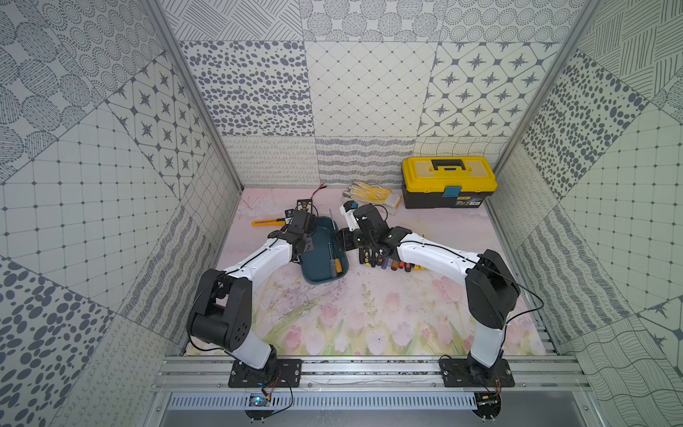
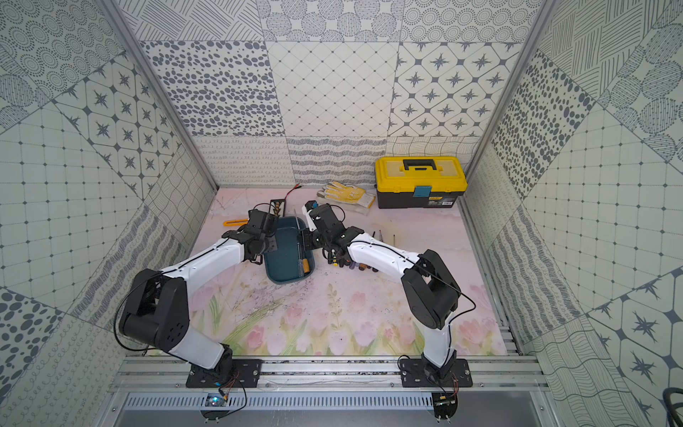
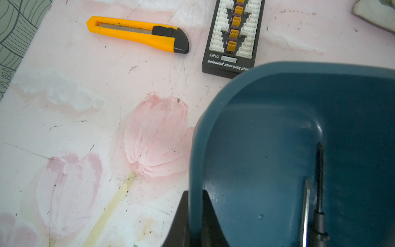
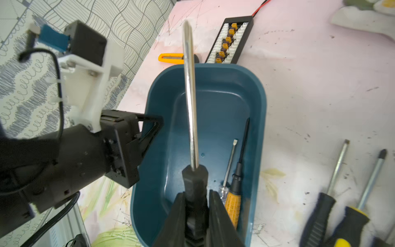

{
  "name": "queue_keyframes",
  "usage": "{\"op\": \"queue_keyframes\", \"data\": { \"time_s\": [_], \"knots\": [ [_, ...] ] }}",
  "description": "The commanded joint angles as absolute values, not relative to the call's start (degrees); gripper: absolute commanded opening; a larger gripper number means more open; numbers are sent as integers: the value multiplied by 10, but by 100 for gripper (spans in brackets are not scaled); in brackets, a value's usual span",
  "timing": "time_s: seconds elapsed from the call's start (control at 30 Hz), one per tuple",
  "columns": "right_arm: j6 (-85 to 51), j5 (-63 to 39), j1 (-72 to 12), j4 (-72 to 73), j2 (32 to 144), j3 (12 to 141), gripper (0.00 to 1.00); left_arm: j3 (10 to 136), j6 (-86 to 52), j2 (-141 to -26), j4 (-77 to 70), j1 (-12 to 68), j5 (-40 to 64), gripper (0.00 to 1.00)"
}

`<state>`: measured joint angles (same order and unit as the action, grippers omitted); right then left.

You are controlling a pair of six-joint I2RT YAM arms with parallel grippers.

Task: Take out the screwdriver from the storage box
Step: Pick up the screwdriver from the storage box, then place the screwdriver at the center of the board.

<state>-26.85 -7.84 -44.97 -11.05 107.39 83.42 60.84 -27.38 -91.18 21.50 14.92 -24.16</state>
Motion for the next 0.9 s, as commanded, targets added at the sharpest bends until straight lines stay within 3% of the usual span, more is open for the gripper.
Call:
{"op": "queue_keyframes", "data": {
  "time_s": [0.0,0.87],
  "knots": [
    [-252,-58,-427,-122,1058,832,0,606,-287,-914,200,144,-276,0],
    [-306,-16,-409,-305,1267,980,0,570,-309,-900,178,143,-260,0]
  ]
}}
